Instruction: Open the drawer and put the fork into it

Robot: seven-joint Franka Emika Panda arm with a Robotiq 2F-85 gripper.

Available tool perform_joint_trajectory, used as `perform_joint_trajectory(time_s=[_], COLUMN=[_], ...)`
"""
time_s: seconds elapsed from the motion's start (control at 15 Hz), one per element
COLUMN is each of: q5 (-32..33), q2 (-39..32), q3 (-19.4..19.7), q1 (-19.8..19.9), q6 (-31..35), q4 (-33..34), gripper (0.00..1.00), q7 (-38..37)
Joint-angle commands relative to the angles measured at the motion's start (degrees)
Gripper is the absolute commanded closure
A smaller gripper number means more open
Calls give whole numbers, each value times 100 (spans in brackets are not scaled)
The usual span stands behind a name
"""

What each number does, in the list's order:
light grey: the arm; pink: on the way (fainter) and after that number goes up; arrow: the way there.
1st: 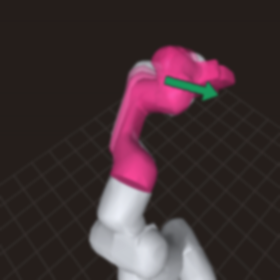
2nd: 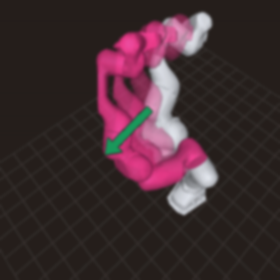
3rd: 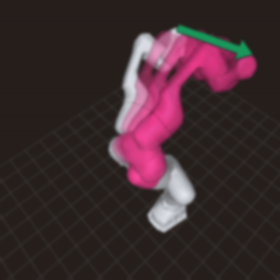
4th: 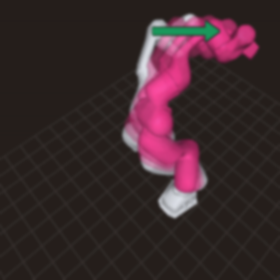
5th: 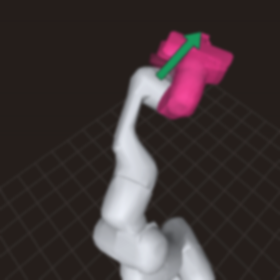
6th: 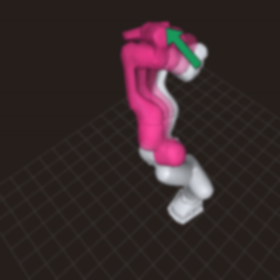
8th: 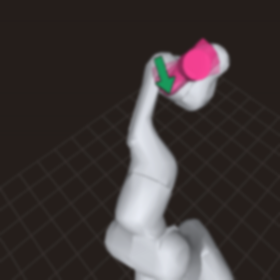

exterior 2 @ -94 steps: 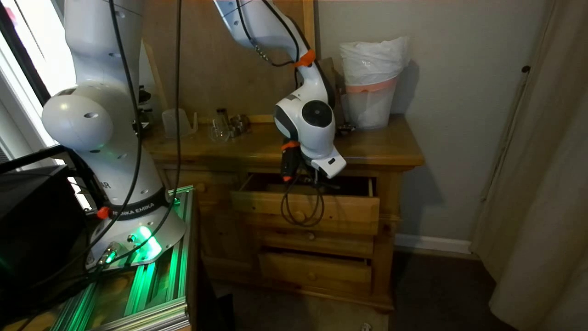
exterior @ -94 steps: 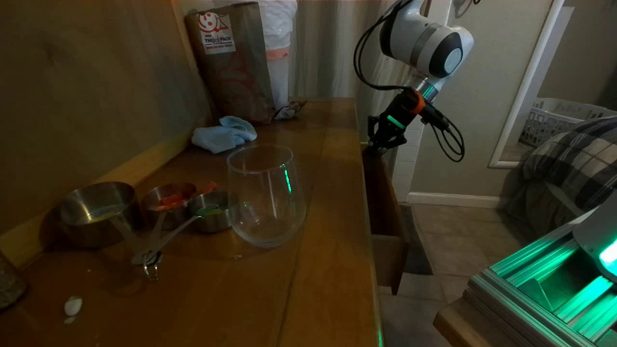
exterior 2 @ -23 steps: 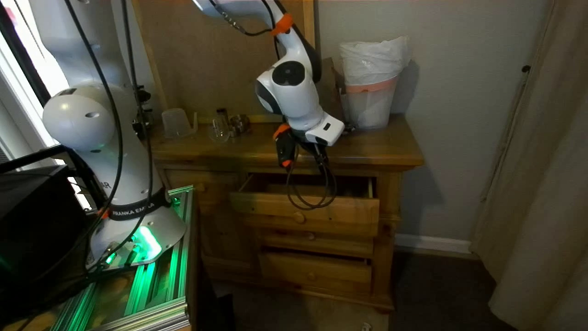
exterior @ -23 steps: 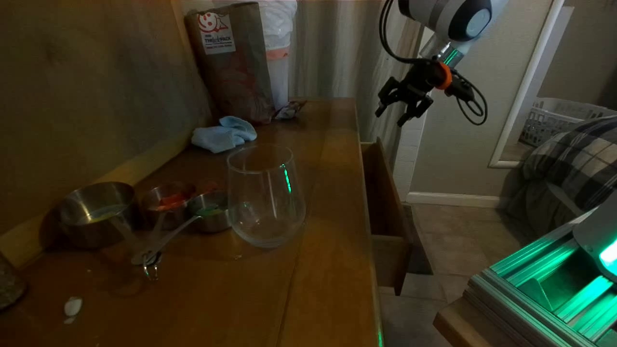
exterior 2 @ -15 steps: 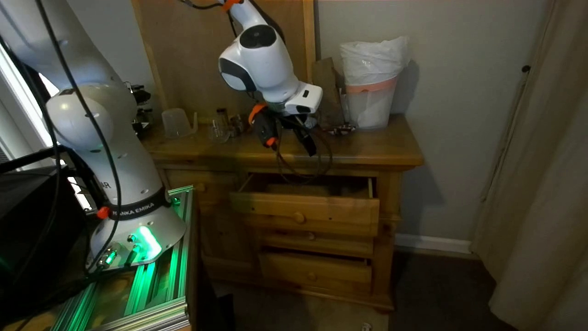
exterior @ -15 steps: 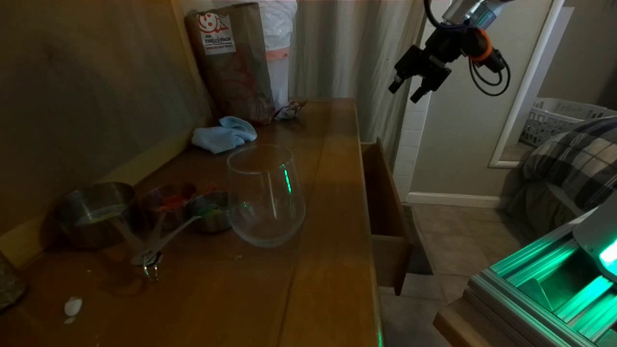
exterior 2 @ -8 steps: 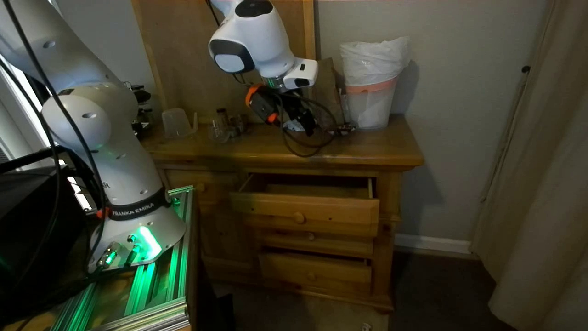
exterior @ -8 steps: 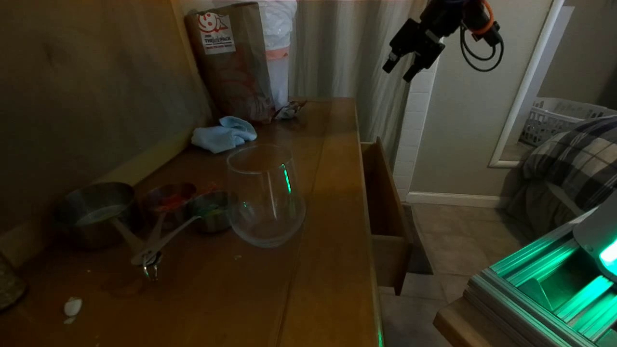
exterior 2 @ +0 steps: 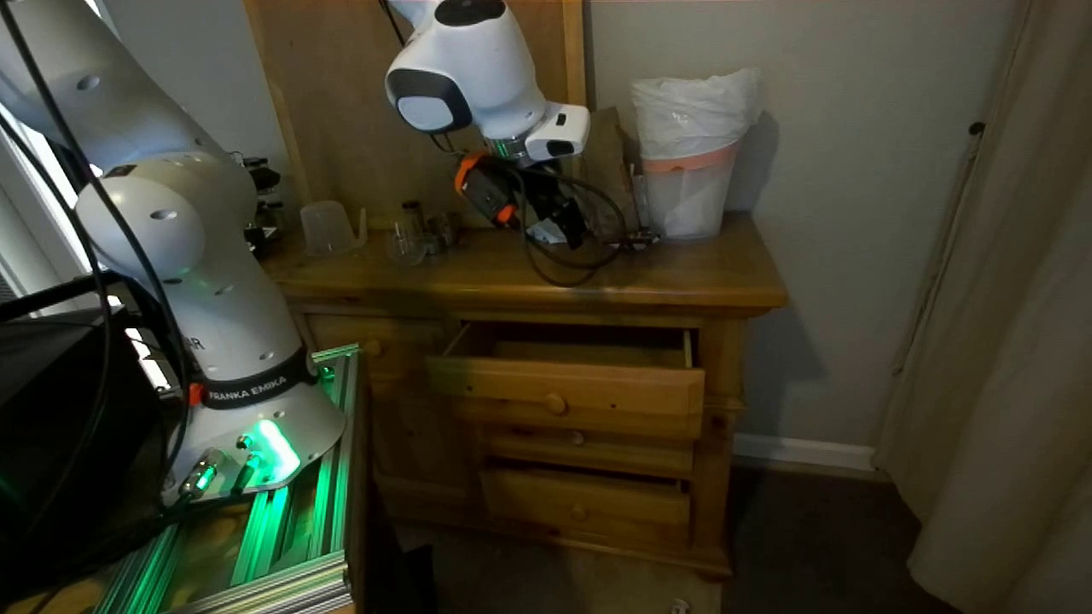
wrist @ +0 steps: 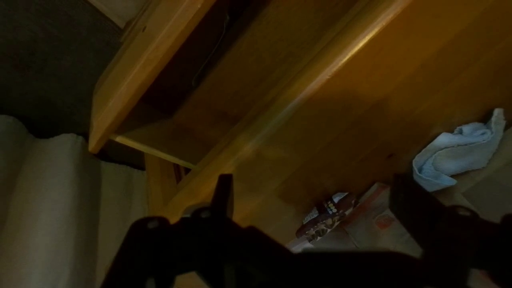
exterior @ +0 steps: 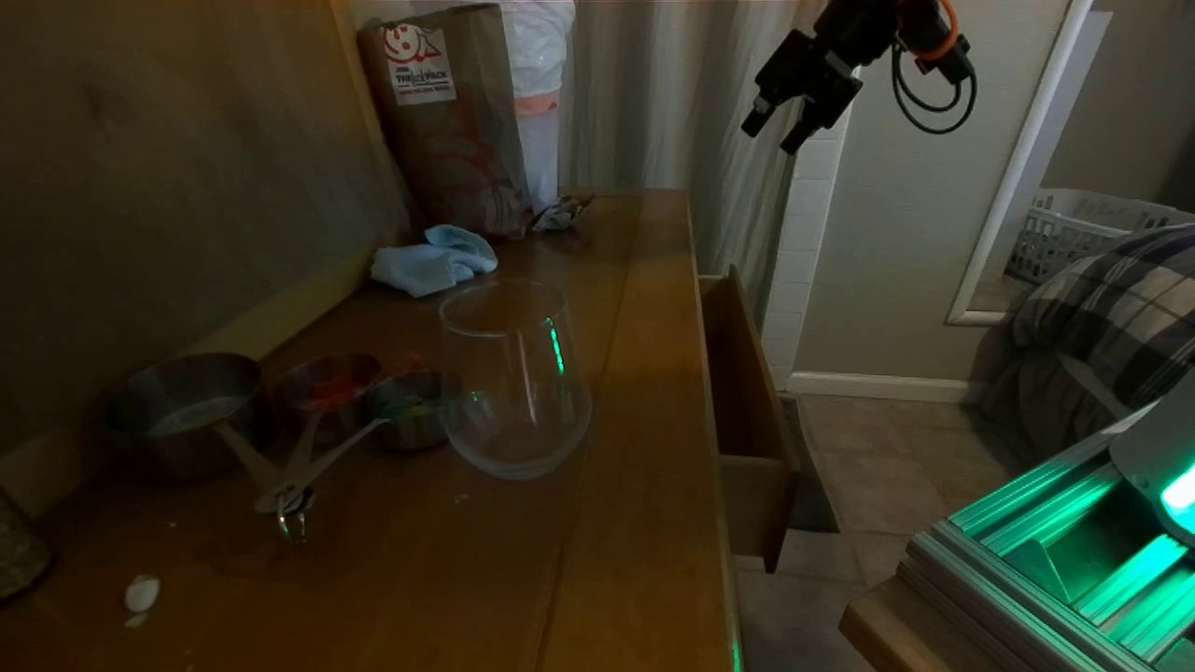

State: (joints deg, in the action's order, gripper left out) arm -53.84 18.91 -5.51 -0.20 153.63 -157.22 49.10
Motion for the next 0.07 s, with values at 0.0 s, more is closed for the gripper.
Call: perform_joint_trajectory(time_s=[0.0], q5=[1], q2=[0], q3=[0], q1=[1], q6=[-1], q4=[0], gripper=[0], q7=[0])
